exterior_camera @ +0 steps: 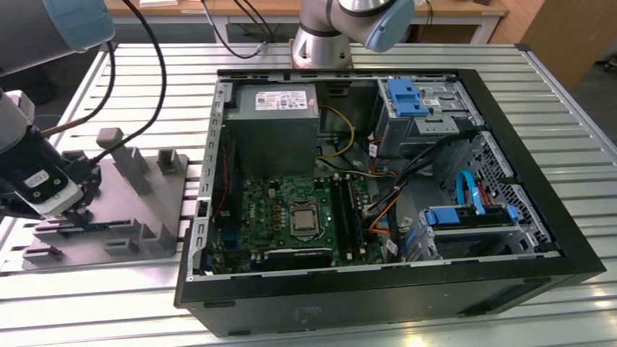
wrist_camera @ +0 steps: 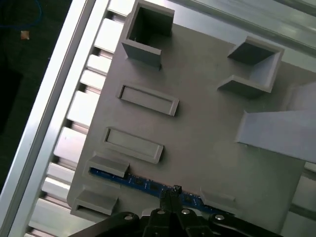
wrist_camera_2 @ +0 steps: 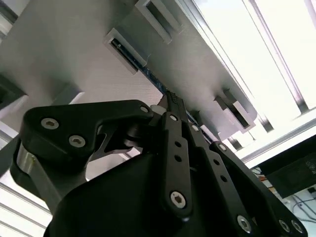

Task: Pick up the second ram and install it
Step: 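Pick up the second ram and move it above second insertion slot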

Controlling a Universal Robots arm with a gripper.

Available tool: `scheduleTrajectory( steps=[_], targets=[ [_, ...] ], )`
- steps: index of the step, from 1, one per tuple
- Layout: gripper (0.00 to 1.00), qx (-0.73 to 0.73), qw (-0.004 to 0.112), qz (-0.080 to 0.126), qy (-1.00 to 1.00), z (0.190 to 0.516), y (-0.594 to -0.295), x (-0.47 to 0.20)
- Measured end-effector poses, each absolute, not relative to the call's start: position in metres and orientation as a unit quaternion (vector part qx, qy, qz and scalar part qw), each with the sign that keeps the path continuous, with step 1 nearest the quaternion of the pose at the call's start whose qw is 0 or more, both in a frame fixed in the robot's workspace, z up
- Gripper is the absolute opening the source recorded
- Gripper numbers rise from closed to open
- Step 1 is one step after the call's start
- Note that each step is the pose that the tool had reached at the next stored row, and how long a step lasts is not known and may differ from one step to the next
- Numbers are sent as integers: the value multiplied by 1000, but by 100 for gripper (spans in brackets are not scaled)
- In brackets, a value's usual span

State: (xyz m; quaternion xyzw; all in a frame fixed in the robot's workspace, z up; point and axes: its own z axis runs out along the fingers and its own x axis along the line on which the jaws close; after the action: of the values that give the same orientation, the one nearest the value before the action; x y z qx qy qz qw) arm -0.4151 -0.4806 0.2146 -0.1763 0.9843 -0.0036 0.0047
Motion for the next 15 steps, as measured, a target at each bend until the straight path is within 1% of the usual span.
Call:
scheduleTrajectory(
  steps=[15],
  targets=[
    [10, -273, 5, -3, 962, 215, -481, -415]
  ],
)
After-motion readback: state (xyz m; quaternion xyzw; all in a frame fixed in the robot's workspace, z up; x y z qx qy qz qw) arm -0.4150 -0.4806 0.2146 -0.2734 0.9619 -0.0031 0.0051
